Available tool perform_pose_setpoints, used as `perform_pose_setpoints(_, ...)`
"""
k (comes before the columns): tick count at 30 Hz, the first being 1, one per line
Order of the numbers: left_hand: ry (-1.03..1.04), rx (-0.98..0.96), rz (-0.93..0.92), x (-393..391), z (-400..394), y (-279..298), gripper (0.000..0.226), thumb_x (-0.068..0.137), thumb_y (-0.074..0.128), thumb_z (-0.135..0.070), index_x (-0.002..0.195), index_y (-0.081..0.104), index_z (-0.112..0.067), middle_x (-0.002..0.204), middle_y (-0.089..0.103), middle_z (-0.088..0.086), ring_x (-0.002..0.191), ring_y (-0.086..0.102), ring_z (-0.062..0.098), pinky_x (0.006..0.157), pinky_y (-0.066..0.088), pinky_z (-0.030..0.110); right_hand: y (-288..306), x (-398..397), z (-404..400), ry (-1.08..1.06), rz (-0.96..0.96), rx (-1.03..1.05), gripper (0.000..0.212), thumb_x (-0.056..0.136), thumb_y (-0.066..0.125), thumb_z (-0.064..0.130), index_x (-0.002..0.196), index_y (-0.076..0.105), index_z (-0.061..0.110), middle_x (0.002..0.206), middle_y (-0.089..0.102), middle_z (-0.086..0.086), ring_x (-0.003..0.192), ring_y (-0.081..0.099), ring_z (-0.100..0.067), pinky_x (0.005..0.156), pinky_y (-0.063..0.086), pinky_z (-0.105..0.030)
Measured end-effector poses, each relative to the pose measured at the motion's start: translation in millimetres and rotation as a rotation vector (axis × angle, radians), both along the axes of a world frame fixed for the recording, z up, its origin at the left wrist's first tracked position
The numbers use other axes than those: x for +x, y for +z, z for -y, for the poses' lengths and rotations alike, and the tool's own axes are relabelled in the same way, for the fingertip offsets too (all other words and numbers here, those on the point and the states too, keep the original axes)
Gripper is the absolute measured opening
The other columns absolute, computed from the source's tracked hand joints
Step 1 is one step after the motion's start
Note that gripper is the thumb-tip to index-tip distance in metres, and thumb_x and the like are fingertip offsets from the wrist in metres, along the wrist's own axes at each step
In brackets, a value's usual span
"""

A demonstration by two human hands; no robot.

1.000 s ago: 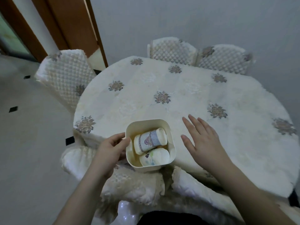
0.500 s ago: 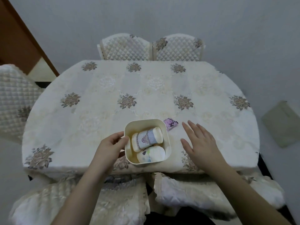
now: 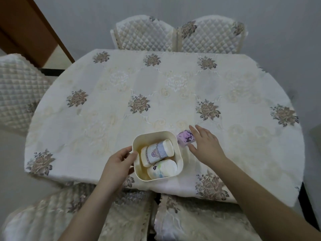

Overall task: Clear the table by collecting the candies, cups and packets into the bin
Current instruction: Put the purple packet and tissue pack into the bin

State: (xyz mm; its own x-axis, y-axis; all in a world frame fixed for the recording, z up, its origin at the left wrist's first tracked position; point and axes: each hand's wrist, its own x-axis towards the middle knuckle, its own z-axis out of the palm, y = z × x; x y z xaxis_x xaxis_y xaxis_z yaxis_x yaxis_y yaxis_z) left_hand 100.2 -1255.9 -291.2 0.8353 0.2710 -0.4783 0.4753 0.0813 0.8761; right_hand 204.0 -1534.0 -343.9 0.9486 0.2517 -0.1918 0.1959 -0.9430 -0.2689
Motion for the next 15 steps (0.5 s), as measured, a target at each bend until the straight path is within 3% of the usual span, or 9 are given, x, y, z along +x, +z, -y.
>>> perform_pose_setpoints(7,0.076,0.029,-0.026,2,3,-11,0.022,0.097,0.062,-0.015,0.115,0.074,-0.02,0.098,0.079,0.007,0.085,0.074,0.016,0.07,0.059,0.031,-61,42,-18,0.03,-0.07,-0.063,0.068,0.09,0.045,0.055,0.147,0.028,0.022,0.151,0.033,-0.009,0.137,0.03,-0.028,0.11,0.025,-0.044)
perform_pose_setpoints(15,0.103,0.015,-0.034,0,7,-12,0.024,0.097,0.061,-0.013,0.118,0.072,-0.015,0.099,0.078,0.012,0.08,0.075,0.015,0.061,0.058,0.021,-82,50,-15,0.029,0.048,-0.045,0.045,0.089,0.055,0.044,0.122,0.056,0.014,0.117,0.054,-0.011,0.107,0.05,-0.032,0.085,0.042,-0.04)
